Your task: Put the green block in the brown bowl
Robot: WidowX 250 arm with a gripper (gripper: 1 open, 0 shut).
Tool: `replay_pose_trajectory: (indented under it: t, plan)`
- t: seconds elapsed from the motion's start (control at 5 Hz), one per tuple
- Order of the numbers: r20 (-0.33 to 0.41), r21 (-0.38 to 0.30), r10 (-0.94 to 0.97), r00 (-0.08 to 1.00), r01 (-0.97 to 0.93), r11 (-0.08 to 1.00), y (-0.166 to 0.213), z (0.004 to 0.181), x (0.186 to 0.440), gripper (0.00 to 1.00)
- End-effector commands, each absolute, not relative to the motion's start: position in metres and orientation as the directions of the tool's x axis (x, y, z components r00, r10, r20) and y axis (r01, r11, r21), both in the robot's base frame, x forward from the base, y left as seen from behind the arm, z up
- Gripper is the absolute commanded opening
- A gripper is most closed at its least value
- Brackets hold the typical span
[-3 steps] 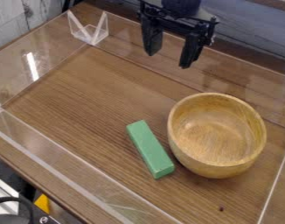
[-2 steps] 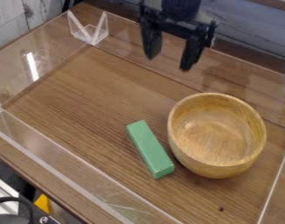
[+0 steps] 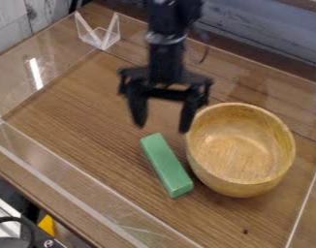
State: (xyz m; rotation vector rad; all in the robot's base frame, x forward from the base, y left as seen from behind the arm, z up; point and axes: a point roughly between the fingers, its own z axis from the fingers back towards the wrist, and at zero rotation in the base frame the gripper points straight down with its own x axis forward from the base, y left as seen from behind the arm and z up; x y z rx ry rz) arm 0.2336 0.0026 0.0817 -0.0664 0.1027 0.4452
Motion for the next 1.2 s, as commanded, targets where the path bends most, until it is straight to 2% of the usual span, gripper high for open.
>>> replay_pose_trajectory:
  t: [0.0,0.2,0.4,0.6,1.0]
  plan:
    - [-0.05,-0.084,0.634,0.772,-0.636,0.767,0.003,0.078,0.217,1.0]
    - [-0.021,-0.127,0.759,0.651,-0.755,0.643,-0.001,0.063,0.211,1.0]
    - [-0.011,-0.163,0.844,0.536,-0.834,0.527,-0.001,0.06,0.217,1.0]
    - [-0.004,-0.165,0.864,0.503,-0.853,0.495,-0.002,0.066,0.219,1.0]
    - [0.008,-0.167,0.803,0.596,-0.791,0.589,-0.005,0.069,0.224,1.0]
